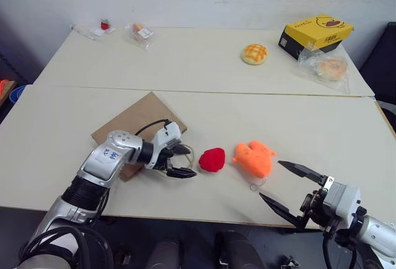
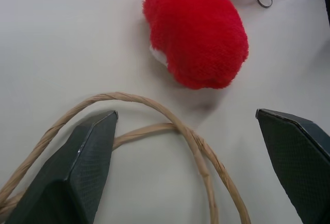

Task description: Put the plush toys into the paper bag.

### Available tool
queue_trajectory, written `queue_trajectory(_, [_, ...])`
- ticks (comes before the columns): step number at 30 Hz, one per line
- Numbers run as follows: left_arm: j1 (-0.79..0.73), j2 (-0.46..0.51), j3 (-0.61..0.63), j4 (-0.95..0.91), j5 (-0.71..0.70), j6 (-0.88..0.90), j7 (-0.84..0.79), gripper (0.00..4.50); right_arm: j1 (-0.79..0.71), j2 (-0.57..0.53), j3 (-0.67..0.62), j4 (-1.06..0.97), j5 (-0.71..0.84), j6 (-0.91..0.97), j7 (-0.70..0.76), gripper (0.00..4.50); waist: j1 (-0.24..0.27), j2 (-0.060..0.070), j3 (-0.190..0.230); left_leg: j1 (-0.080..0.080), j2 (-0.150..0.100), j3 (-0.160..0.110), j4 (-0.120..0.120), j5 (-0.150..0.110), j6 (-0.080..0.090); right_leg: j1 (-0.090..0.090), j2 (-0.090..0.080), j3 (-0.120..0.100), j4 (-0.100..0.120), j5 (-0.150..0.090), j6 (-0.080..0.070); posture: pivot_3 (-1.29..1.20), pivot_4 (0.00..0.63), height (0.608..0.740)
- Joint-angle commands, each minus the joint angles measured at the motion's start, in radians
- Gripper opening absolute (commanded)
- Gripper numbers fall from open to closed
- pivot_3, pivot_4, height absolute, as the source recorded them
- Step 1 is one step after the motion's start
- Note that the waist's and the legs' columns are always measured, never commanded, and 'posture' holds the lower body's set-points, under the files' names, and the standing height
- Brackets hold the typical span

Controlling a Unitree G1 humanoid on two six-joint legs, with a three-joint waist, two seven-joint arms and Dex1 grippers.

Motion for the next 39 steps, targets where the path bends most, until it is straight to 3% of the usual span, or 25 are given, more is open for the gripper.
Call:
queue_trajectory(1, [-0.040, -0.037, -0.012, -0.013, -0.033, 0.063, -0.017, 4.50, 0.001, 0.000, -0.015, -0.039, 0.010, -0.001, -0.008, 4.47, 0.001, 0.000, 0.000, 0.000, 0.000, 0.000, 0.000, 0.000, 0.000, 0.000, 0.000, 0.000, 0.000, 0.000, 0.000, 0.00, 0.150, 0.740])
queue_trajectory(5, [-0.062, -0.071, -0.012, 0.007, -0.045, 0.105, -0.022, 4.50, -0.008, 0.005, -0.004, -0.040, 0.002, -0.001, -0.018, 4.47, 0.002, 0.000, 0.000, 0.000, 0.000, 0.000, 0.000, 0.000, 0.000, 0.000, 0.000, 0.000, 0.000, 0.000, 0.000, 0.00, 0.150, 0.740])
queue_trajectory(8, [-0.057, -0.055, -0.024, 0.018, -0.020, 0.085, -0.032, 3.94, -0.013, 0.007, 0.001, -0.042, -0.003, 0.001, -0.026, 4.50, 0.001, 0.000, 0.000, 0.000, 0.000, 0.000, 0.000, 0.000, 0.000, 0.000, 0.000, 0.000, 0.000, 0.000, 0.000, 0.00, 0.150, 0.740])
queue_trajectory(18, [-0.012, 0.044, 0.022, 0.002, -0.036, -0.022, -0.113, 0.76, -0.006, 0.009, 0.008, -0.065, -0.014, 0.018, -0.055, 4.50, -0.003, 0.000, 0.000, 0.000, 0.000, 0.000, 0.000, 0.000, -0.001, 0.000, 0.001, 0.000, 0.000, 0.000, 0.000, 0.00, 0.150, 0.740])
queue_trajectory(21, [-0.020, 0.081, 0.085, 0.004, -0.068, -0.099, -0.170, 0.02, 0.011, 0.006, -0.001, -0.074, -0.012, 0.023, -0.058, 4.50, -0.003, 0.000, 0.000, 0.000, 0.001, 0.000, 0.000, 0.000, -0.001, 0.000, 0.001, 0.000, 0.000, 0.000, 0.000, 0.00, 0.150, 0.740])
queue_trajectory(27, [-0.061, 0.151, 0.190, 0.015, -0.152, -0.198, -0.336, 0.02, 0.014, -0.021, -0.053, -0.104, 0.030, 0.063, -0.066, 4.50, -0.003, 0.000, 0.000, -0.001, 0.001, 0.000, 0.000, 0.000, -0.001, 0.000, 0.000, 0.000, -0.001, 0.000, 0.000, 0.00, 0.150, 0.740])
queue_trajectory(32, [-0.166, 0.139, 0.236, 0.041, -0.228, -0.136, -0.366, 0.02, -0.178, -0.122, -0.079, -0.200, 0.219, 0.255, -0.127, 4.50, -0.005, -0.001, 0.000, -0.002, 0.001, 0.000, 0.002, 0.000, 0.000, 0.000, 0.000, 0.000, -0.001, 0.000, 0.000, 0.00, 0.150, 0.740])
queue_trajectory(35, [-0.241, 0.095, 0.251, 0.065, -0.272, -0.077, -0.348, 0.00, -0.415, -0.196, 0.004, -0.229, 0.336, 0.426, -0.181, 3.92, -0.012, -0.001, 0.001, -0.002, 0.001, -0.001, 0.003, 0.000, 0.000, 0.000, 0.000, 0.000, 0.000, 0.000, 0.000, 0.00, 0.150, 0.740])
queue_trajectory(37, [-0.258, 0.076, 0.248, 0.077, -0.278, -0.058, -0.341, 0.00, -0.609, -0.202, 0.132, -0.176, 0.248, 0.539, -0.229, 3.23, -0.019, -0.002, 0.001, -0.002, 0.001, -0.001, 0.003, 0.000, 0.000, -0.001, 0.001, -0.001, 0.000, 0.000, 0.000, 0.00, 0.150, 0.740])
queue_trajectory(39, [-0.261, 0.061, 0.251, 0.087, -0.281, -0.051, -0.335, 0.00, -0.813, -0.136, 0.282, -0.084, 0.169, 0.641, -0.276, 2.52, -0.022, -0.002, 0.001, -0.003, 0.002, -0.001, 0.002, 0.000, -0.001, -0.003, 0.003, 0.000, 0.000, 0.000, 0.000, 0.00, 0.150, 0.740])
